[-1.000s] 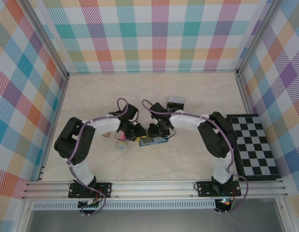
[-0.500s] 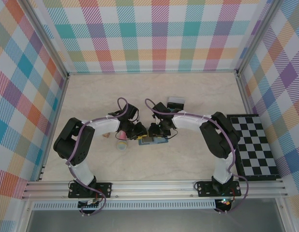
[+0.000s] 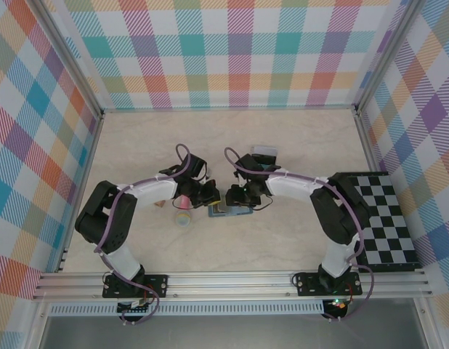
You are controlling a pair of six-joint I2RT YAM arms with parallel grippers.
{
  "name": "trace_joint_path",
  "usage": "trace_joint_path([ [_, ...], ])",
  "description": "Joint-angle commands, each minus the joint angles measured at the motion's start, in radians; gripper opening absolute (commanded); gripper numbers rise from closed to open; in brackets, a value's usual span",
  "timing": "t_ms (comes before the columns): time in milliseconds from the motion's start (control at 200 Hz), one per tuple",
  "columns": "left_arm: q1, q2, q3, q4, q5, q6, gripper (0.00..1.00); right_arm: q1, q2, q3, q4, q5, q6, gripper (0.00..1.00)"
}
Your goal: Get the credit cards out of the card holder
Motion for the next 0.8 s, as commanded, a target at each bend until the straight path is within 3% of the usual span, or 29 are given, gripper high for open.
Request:
trace_joint_path([
  [0, 0.014, -0.031, 0.027, -0.133, -0.069, 0.055, 0.00, -0.013, -0.083, -0.014, 0.008, 0.013, 0.009, 0.46],
  [230, 0.014, -0.080, 0.078, -0.293, -0.168, 0.131, 0.01, -0.032, -0.203, -0.067, 0.011, 0.133, 0.026, 0.49],
  [320, 0.014, -0.085, 0.080, -0.264, -0.095, 0.124, 0.09, -0.040, -0.243, -0.104, 0.043, 0.173, 0.032, 0.50],
  [495, 0.010, -0.053, 0.072, -0.150, 0.044, 0.066, 0.34, -0.050, -0.287, -0.138, 0.061, 0.209, 0.042, 0.53],
  [800, -0.029, -0.005, 0.069, 0.035, 0.224, -0.065, 0.60, -0.061, -0.325, -0.164, 0.068, 0.232, 0.018, 0.59],
])
